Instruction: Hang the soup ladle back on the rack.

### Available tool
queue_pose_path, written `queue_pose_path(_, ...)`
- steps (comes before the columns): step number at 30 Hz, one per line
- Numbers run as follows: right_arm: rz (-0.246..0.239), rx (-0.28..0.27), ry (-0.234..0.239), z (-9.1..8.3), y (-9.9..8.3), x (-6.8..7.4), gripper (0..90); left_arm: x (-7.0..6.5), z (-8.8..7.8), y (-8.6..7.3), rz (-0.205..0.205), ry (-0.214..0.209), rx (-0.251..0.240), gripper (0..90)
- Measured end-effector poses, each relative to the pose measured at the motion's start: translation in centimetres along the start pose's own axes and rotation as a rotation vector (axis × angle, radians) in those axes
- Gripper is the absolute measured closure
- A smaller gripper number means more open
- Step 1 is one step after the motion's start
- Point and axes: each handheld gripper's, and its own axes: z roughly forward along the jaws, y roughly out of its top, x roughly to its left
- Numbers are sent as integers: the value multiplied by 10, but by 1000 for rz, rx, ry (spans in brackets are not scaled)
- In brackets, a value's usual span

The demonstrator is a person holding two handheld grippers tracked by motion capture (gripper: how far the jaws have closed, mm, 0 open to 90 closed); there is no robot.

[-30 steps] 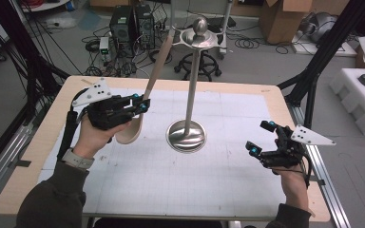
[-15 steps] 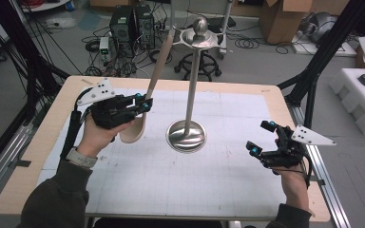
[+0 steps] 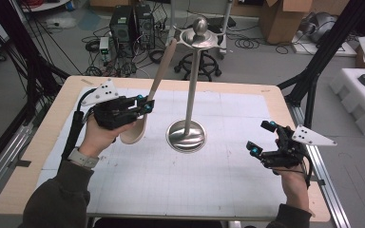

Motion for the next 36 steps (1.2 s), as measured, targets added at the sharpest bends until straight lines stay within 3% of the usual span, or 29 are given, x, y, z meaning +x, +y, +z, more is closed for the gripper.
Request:
queue_pose_path(17,2,1,-1,-1,0,0,5,0,18,-6,-21,-15,5,780)
queue_pose_path(36,-1,0,-6,-3,0,0,5,-4,48,-11,-32,8,-2,780)
